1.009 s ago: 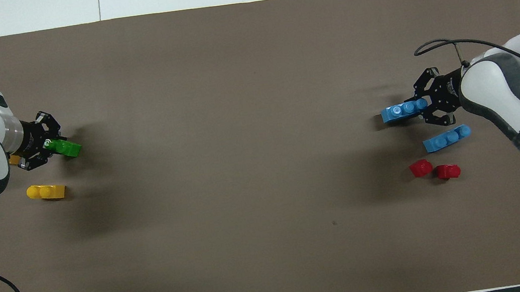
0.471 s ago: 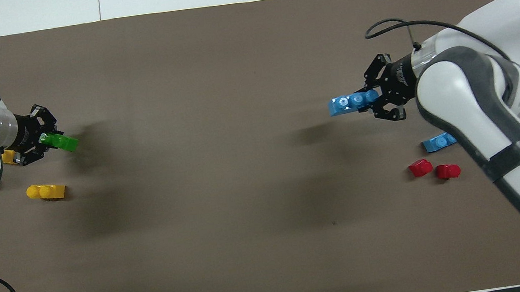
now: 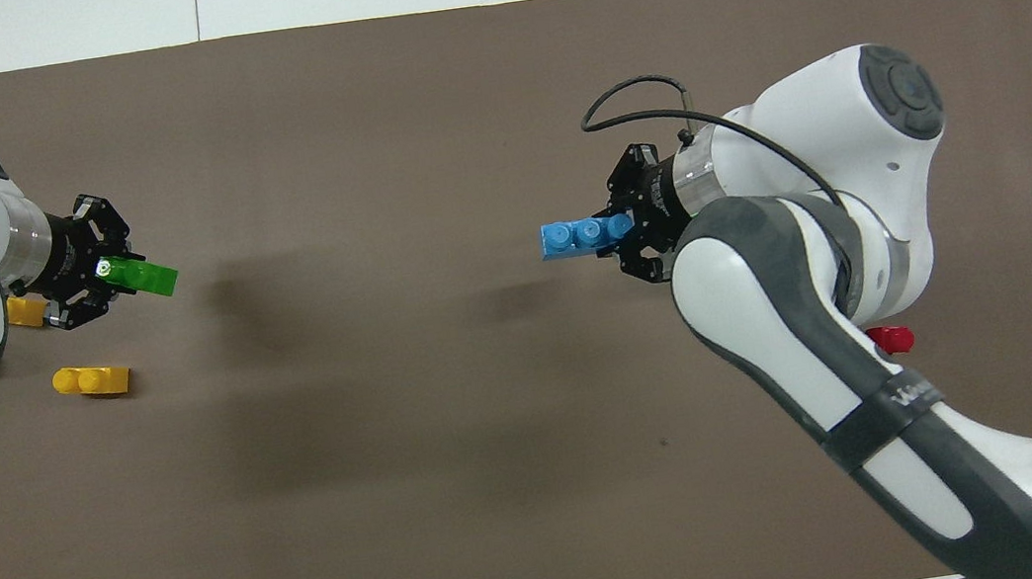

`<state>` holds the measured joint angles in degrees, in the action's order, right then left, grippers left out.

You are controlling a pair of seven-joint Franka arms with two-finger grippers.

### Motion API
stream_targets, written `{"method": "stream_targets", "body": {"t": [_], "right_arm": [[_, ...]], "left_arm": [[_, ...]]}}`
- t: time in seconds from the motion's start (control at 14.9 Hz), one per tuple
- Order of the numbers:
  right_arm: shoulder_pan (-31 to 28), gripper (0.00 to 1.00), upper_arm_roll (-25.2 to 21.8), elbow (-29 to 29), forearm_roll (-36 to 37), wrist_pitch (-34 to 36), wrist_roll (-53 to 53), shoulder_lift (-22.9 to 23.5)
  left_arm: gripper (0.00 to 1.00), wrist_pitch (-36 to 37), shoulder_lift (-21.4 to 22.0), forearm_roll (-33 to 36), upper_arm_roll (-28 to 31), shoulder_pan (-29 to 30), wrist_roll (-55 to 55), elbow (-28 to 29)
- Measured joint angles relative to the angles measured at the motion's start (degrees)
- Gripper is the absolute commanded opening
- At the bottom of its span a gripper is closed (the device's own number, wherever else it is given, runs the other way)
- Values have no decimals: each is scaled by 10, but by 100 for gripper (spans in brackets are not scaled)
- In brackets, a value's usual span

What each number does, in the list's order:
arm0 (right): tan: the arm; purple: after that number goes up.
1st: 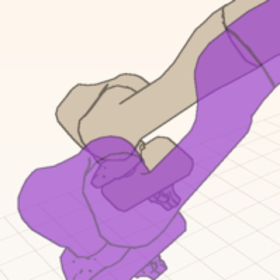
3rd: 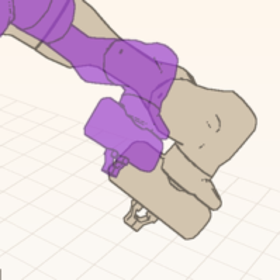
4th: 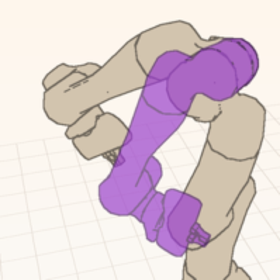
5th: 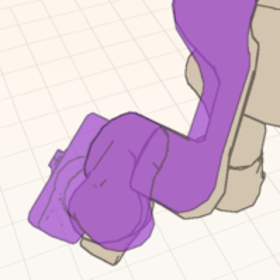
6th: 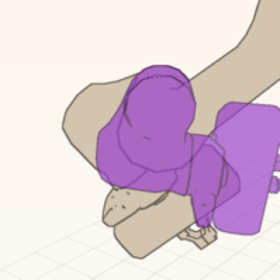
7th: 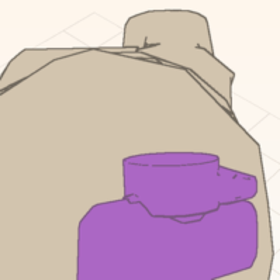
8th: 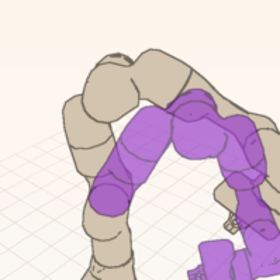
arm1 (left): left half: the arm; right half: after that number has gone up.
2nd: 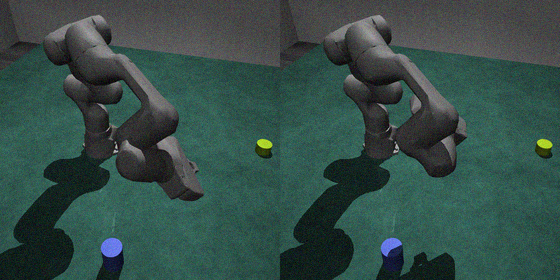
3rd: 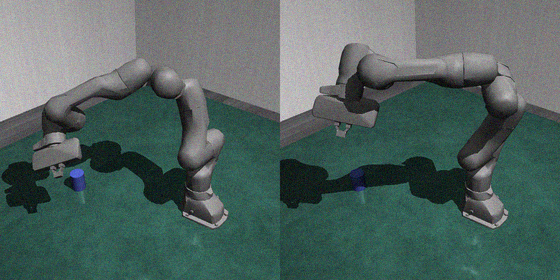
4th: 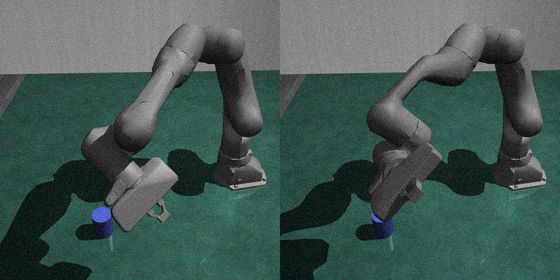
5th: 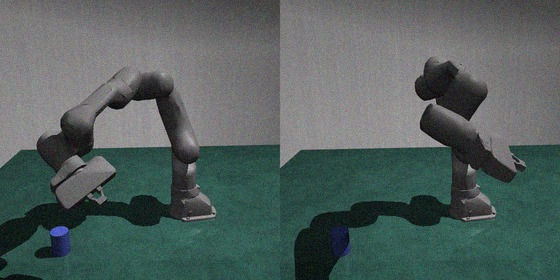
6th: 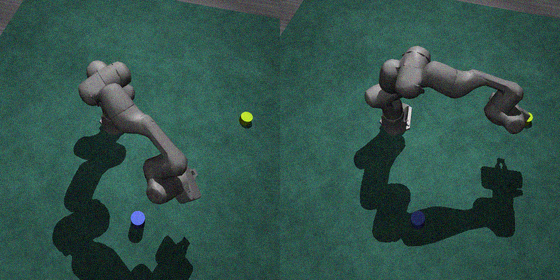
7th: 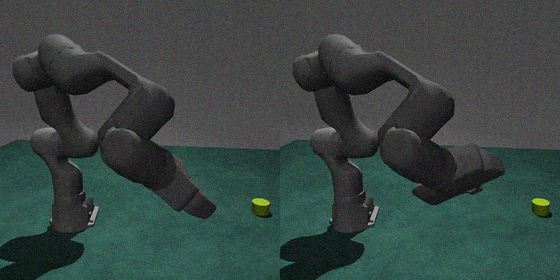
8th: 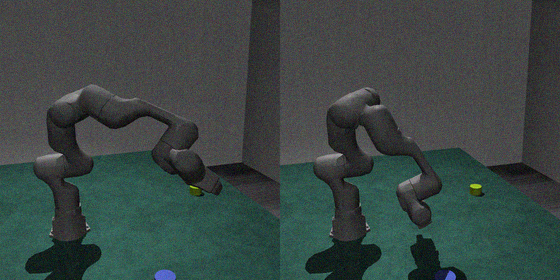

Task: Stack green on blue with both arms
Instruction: 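Carry the green brick with the left gripper while the right gripper carries blue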

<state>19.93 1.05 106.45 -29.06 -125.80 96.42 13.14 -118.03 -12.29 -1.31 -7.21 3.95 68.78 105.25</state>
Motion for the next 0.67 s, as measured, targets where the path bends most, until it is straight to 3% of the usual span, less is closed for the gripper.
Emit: {"method": "stream_targets", "body": {"t": [0.34, 0.67], "right_arm": [[88, 5, 0, 72, 0, -109, 55, 0], [117, 5, 0, 93, 0, -129, 68, 9]], "left_arm": [[0, 41, 45, 0, -2, -59, 140, 0], [0, 46, 57, 0, -3, -125, 264, 2]]}}
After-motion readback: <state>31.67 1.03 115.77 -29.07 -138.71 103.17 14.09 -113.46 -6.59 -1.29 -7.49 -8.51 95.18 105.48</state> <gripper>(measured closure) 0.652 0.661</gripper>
